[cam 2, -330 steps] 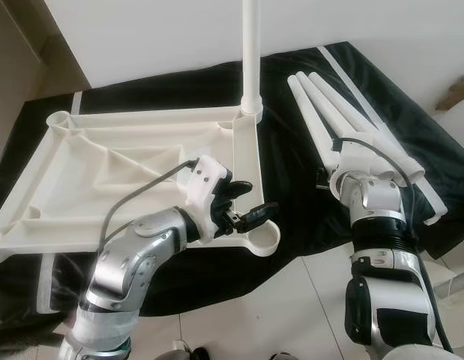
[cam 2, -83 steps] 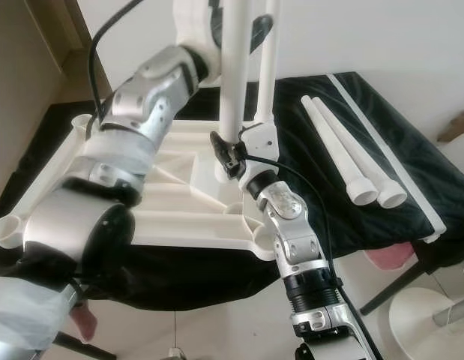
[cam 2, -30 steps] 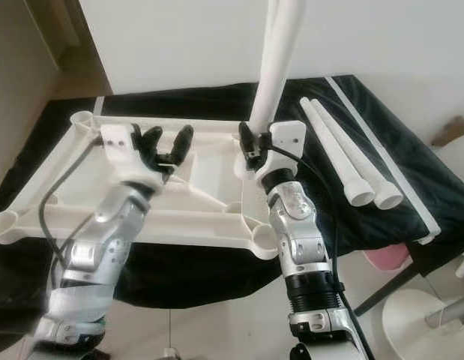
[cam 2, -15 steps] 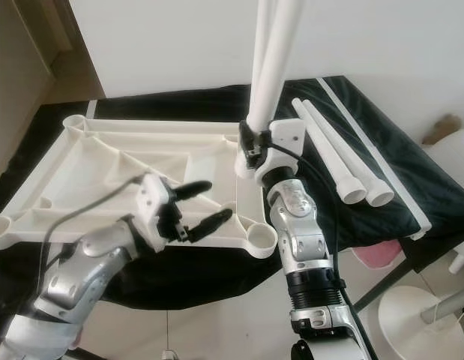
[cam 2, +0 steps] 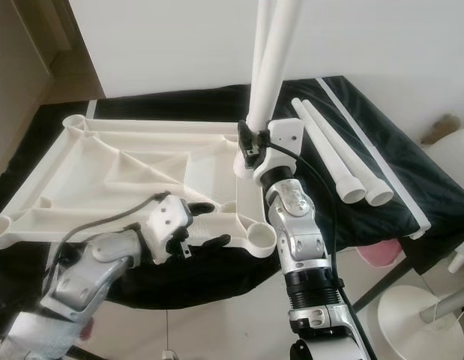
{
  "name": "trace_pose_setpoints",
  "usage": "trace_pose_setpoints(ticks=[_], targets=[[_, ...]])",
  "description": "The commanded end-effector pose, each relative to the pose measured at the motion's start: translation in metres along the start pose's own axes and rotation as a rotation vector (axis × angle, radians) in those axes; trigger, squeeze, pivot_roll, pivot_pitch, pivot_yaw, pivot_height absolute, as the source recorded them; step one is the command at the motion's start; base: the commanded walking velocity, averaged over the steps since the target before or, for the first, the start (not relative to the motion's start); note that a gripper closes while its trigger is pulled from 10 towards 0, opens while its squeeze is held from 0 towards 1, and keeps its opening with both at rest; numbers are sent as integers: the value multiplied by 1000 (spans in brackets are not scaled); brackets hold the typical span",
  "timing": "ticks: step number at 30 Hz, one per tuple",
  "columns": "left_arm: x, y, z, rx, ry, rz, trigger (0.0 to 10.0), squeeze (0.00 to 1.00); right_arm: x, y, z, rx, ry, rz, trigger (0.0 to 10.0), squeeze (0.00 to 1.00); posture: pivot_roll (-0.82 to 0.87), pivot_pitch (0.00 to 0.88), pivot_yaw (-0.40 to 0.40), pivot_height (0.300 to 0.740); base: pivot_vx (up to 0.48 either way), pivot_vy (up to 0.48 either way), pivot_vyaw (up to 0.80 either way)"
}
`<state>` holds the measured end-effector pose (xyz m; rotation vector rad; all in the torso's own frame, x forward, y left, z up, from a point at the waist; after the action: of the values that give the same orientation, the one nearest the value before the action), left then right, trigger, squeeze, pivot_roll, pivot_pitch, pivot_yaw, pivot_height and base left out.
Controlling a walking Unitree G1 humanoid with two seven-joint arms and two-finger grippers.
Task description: Building children table
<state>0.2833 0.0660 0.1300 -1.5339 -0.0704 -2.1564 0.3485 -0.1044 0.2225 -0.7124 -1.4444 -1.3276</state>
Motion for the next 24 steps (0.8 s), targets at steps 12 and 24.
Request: trace_pose_setpoints(ticks=[12, 24], targets=[[-29, 5, 52, 378, 213, 276, 10000, 0, 2, 2, 3, -5, -3, -6, 10000, 0, 36, 0, 18, 740, 0, 0, 0], [3, 9, 107, 662, 189, 210, 10000, 0, -1, 1, 5, -7, -3, 0, 10000, 0, 21, 0, 32, 740, 0, 0, 0]])
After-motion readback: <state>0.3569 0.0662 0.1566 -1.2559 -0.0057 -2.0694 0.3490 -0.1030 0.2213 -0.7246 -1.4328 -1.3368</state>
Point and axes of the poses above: a point about 5 cm out from each wrist's last joint towards the gripper, its own y axis pointing out of the wrist towards the gripper, its own x axis along the axis of the wrist's last joint, z = x × y, the point moved 2 cm from there along y, pointing out of the wrist towards the gripper, and after that the axes turned 4 degrees about y, right-handed, at the moved point
